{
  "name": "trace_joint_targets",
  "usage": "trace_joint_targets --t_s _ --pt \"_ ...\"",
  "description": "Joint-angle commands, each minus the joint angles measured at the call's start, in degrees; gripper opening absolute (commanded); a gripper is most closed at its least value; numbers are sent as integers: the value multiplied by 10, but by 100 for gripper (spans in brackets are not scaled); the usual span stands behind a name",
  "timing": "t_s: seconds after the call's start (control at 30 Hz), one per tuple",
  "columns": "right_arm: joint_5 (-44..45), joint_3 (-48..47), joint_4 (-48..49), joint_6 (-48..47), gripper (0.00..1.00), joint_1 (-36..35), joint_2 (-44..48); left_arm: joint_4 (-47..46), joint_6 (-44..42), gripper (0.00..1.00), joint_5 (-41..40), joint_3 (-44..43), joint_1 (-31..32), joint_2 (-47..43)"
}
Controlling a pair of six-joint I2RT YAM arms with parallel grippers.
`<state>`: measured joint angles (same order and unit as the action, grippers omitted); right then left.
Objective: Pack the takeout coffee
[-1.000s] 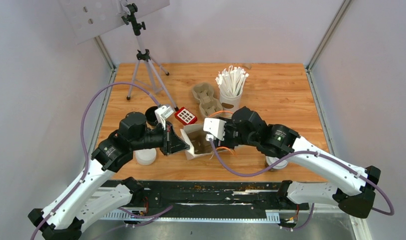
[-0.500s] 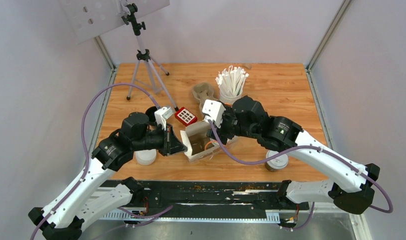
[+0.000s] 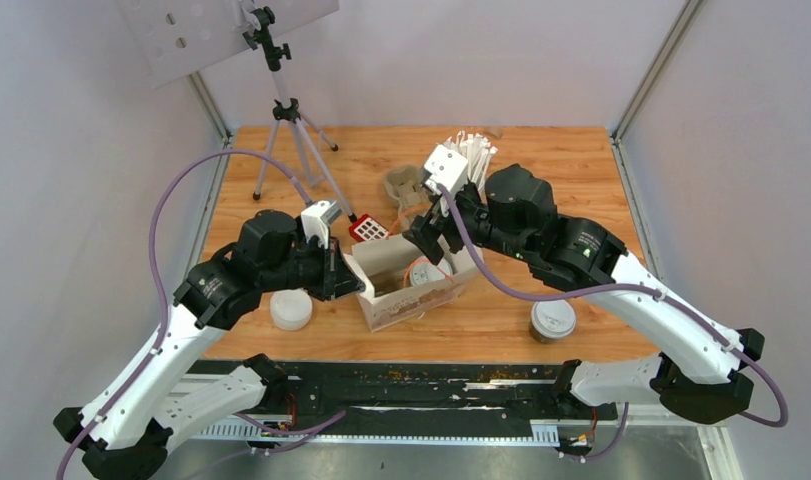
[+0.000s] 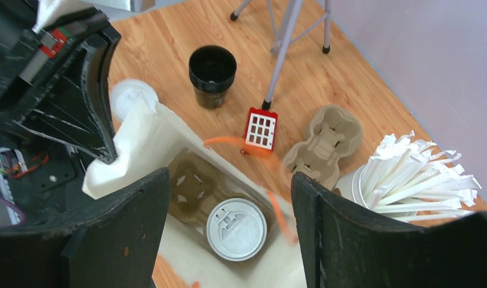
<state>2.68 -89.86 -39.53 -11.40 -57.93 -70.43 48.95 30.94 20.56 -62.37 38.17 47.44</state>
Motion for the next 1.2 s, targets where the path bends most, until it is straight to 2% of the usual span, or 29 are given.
trace_joint_targets --t_s 0.0,0.07,0.17,0.27,0.37,0.53,0.77,0.9,0.93,0.97,1.0,1.17 --pt "-18 -30 42 62 73 3 8 30 -24 1 -24 -41 0 7" --pt "-15 -41 51 78 74 3 10 25 -25 2 -27 -36 0 7" --pt "39 -77 30 105 74 3 2 27 -25 2 -36 -32 0 8" --pt "126 -113 -30 132 76 4 -12 26 -24 8 -47 -35 0 7" --pt "173 -127 -89 156 78 15 -19 28 -27 14 -62 -38 0 2" --pt "260 -111 -197 269 82 56 -17 38 -52 45 -95 -44 0 -12" --pt "215 19 -275 403 96 147 37 67 -86 73 -170 -60 0 -44" --pt "186 89 -302 454 100 195 66 76 -99 79 -178 -61 0 -54" --pt "178 110 -307 471 100 206 73 78 -101 84 -179 -63 0 -54" --pt "169 129 -313 497 100 218 79 81 -103 95 -179 -65 0 -53" --pt "156 145 -316 513 100 229 88 85 -105 99 -180 -68 0 -53" --pt "117 215 -320 553 100 288 120 102 -118 100 -189 -87 0 -52"
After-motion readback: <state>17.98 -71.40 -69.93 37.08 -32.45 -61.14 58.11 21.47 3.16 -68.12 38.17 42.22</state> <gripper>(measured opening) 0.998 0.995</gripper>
